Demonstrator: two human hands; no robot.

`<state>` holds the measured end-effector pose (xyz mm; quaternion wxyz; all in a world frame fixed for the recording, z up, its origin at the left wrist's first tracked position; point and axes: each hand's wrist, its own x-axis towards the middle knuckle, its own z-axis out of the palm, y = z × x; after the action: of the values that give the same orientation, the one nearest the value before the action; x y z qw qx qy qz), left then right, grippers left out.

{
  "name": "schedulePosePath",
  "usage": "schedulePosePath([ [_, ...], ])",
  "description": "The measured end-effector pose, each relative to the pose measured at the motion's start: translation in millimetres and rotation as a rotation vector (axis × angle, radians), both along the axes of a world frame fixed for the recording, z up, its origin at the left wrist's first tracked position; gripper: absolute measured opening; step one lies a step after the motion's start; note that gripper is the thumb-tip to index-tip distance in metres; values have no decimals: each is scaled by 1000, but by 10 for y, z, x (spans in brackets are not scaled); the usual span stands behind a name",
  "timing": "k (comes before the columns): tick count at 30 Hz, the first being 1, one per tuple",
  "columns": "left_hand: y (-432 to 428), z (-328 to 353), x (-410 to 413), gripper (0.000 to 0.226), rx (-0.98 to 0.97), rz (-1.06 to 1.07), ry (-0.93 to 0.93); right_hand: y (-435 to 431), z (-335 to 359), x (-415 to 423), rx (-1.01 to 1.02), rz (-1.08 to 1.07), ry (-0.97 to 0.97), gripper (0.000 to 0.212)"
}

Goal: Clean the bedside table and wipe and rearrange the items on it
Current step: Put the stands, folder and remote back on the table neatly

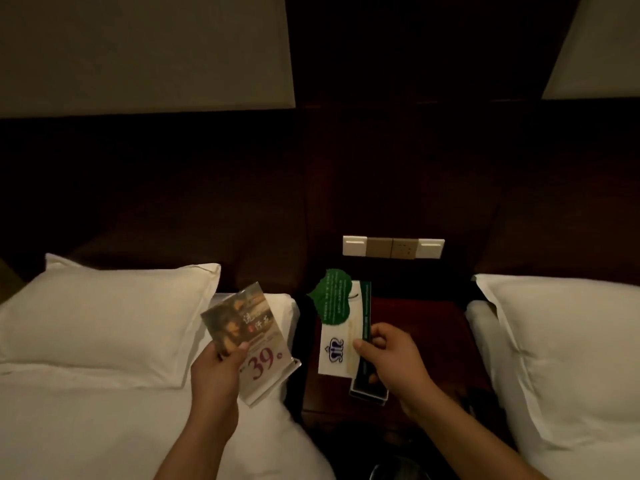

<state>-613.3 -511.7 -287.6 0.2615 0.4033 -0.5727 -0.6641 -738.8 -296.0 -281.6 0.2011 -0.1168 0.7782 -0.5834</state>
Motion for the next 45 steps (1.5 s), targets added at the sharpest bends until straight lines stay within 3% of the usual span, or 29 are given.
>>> schedulePosePath([
  [10, -184, -86, -459, 11, 12, -177, -60, -30, -123, -188, -67, -179, -66, 1],
  [26, 585, -320, -1387, 8, 1, -159, -101, 768, -501, -1088, -84, -204, -122, 4],
  [35, 521, -805, -1862, 10, 52, -127, -162, 815, -1114, -1575, -77, -263, -251, 8],
  [45, -53, -1760, -3130, 18, 189, -176, -235, 295, -2157, -2413, -14, -384, -377, 9],
])
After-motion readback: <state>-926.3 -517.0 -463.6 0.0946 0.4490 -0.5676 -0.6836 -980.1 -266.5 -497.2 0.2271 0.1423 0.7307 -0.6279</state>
